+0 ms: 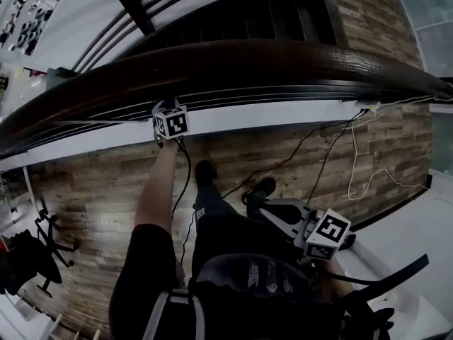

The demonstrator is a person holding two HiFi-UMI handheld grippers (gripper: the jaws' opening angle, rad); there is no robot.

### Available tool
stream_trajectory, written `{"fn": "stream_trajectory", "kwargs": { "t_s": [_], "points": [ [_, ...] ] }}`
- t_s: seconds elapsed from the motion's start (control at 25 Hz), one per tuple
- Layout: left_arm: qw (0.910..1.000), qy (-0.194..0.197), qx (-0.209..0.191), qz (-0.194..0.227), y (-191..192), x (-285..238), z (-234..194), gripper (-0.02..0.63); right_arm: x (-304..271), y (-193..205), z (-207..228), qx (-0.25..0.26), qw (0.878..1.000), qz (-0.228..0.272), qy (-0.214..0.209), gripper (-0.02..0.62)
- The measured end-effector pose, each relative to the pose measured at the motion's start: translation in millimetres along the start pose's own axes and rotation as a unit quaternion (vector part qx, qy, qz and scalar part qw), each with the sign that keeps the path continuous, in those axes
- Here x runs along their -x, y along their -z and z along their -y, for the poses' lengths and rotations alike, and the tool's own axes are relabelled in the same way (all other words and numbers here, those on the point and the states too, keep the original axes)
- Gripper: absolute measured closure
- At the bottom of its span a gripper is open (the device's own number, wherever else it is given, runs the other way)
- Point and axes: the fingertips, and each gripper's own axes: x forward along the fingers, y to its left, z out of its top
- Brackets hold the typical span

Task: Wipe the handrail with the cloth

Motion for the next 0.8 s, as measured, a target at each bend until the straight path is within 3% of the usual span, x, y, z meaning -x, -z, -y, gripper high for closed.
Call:
{"fn": "stream_trajectory", "kwargs": {
  "t_s": [0.16,0.28,0.56,0.68,0.8],
  "points": [
    [0.9999,0.005,0.012,-0.005,-15,-8,85,0.506,83,19,38,-0.028,0.998,0.048,0.011,0.592],
    [0.9997,-0.021,-0.010,-0.005,-35,-6,142,0.506,149,22,65,-0.066,0.993,0.103,0.000,0.592],
    [0.9988,0.042,0.025,0.004,-53,-28,325,0.506,257,23,125,-0.070,0.987,0.141,0.038,0.592],
    [0.9980,0.062,-0.009,0.003,-64,-38,399,0.506,274,11,143,-0.084,0.980,0.169,0.060,0.592],
    [0.9916,0.125,-0.031,0.011,-79,-48,489,0.506,283,-2,166,-0.098,0.974,0.185,0.086,0.591]
  ]
}}
